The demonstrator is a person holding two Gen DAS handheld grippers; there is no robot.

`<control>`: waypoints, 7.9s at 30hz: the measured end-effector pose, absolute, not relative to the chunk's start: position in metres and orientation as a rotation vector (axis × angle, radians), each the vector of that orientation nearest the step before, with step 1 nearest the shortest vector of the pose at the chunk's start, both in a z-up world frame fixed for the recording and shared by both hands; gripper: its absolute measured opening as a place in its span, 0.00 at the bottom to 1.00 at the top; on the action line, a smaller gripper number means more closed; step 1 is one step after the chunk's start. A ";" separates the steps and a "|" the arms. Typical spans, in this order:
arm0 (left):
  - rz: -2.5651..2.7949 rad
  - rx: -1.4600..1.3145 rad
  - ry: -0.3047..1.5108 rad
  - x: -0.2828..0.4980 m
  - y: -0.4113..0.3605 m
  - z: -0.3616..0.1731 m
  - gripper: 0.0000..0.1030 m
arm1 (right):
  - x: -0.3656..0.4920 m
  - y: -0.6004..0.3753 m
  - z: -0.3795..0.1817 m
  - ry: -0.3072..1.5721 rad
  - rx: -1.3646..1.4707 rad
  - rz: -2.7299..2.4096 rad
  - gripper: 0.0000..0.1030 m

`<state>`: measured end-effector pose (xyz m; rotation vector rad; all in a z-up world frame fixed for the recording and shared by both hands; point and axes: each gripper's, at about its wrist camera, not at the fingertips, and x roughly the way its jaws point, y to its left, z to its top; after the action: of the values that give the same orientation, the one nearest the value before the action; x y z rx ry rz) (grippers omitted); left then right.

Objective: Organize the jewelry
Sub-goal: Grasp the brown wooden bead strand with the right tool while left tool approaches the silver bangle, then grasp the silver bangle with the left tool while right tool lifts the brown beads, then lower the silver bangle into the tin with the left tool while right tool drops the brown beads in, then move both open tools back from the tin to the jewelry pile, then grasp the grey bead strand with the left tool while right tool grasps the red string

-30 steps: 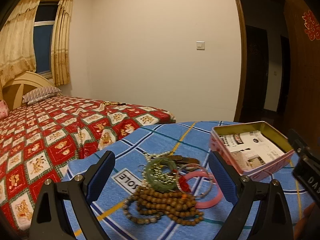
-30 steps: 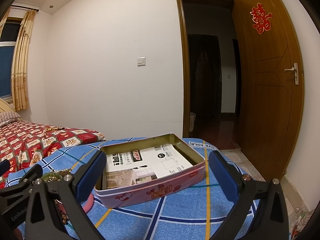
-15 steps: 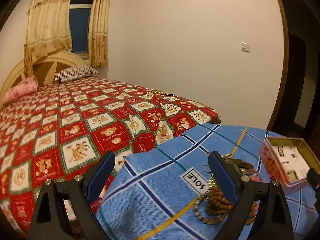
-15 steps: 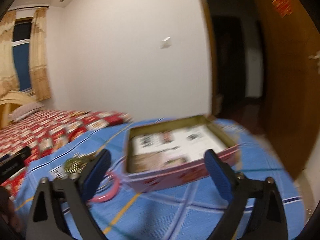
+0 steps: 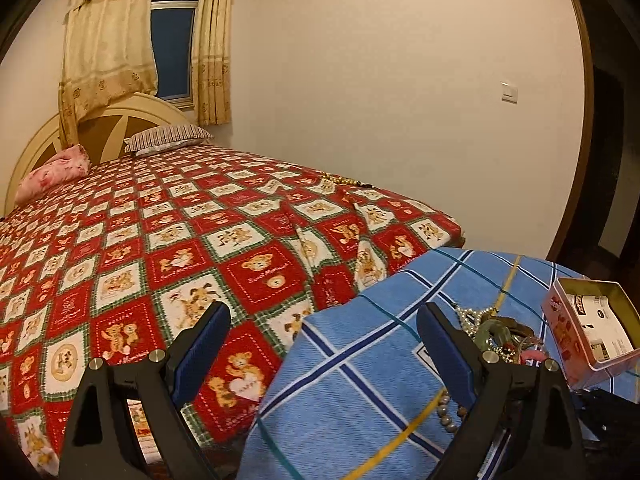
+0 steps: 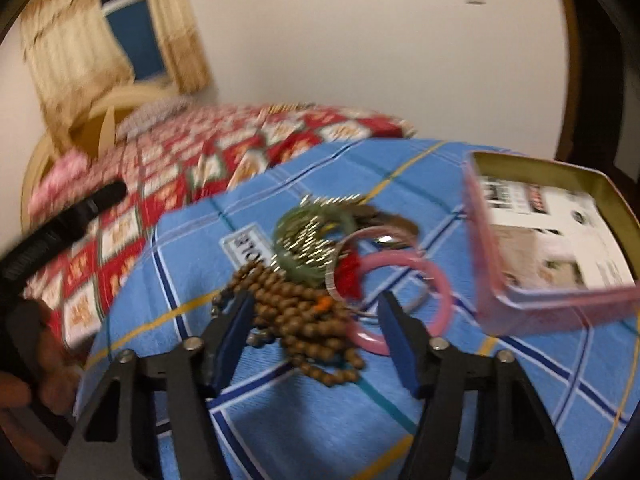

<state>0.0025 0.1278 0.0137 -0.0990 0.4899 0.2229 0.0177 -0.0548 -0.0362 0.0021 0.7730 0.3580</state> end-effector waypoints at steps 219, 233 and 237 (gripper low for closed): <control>-0.263 0.082 0.940 0.043 0.030 -0.050 0.76 | -0.007 -0.139 -0.044 0.832 0.141 0.245 0.79; -0.266 0.067 0.921 0.043 0.041 -0.048 0.36 | -0.020 -0.153 -0.031 0.727 0.161 0.187 0.79; -0.308 0.027 0.919 0.041 0.047 -0.048 0.17 | -0.020 -0.162 -0.030 0.708 0.195 0.167 0.79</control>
<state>0.0407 0.0469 -0.0484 0.0267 0.9186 -0.3082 -0.0201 -0.1615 -0.0295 0.1951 0.7083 0.1667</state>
